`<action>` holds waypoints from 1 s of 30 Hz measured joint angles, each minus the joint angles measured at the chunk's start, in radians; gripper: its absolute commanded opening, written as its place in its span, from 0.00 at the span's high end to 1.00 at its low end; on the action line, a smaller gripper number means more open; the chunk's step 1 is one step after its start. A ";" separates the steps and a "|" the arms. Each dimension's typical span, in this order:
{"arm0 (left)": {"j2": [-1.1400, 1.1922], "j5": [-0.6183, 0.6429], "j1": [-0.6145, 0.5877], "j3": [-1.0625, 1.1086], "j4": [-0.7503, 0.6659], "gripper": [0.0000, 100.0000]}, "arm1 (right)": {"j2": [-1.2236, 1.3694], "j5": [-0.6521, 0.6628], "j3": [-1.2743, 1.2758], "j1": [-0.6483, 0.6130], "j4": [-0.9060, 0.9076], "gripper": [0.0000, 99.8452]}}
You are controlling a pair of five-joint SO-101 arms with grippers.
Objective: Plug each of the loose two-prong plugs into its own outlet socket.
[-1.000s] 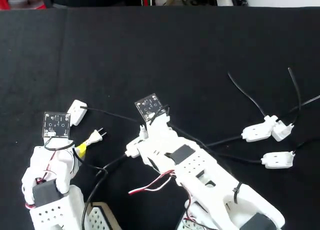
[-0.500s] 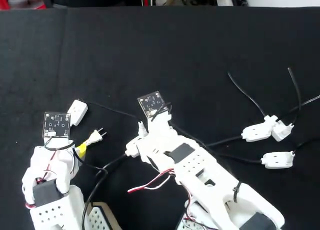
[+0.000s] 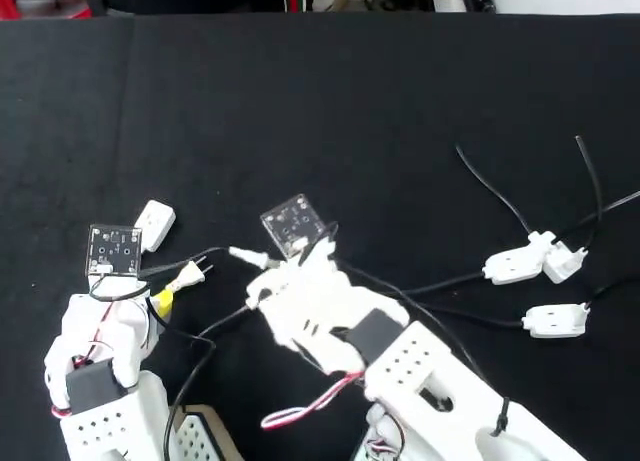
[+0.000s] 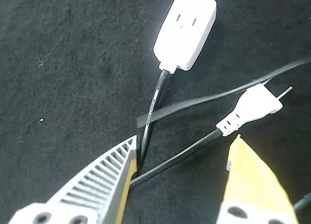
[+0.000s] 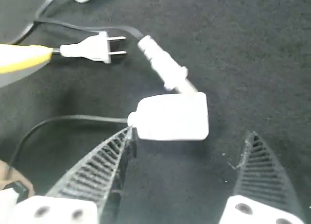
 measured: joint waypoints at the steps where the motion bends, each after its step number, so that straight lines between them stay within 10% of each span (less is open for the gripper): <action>1: 0.000 0.000 0.000 0.000 0.000 0.70 | -0.006 0.000 0.000 -0.005 0.002 0.67; 10: 0.000 0.000 0.000 0.000 0.000 0.70 | -0.009 0.000 -0.040 -0.008 0.005 0.69; 17: 0.000 0.000 0.000 0.000 0.000 0.70 | 0.026 0.038 -0.210 0.098 0.058 0.91; 21: -0.002 0.000 -0.054 0.000 0.018 0.70 | 0.207 0.190 -0.402 0.107 0.137 0.77; 30: -0.006 -0.044 -0.180 0.000 0.051 0.70 | 0.965 0.594 -0.984 0.106 0.422 0.79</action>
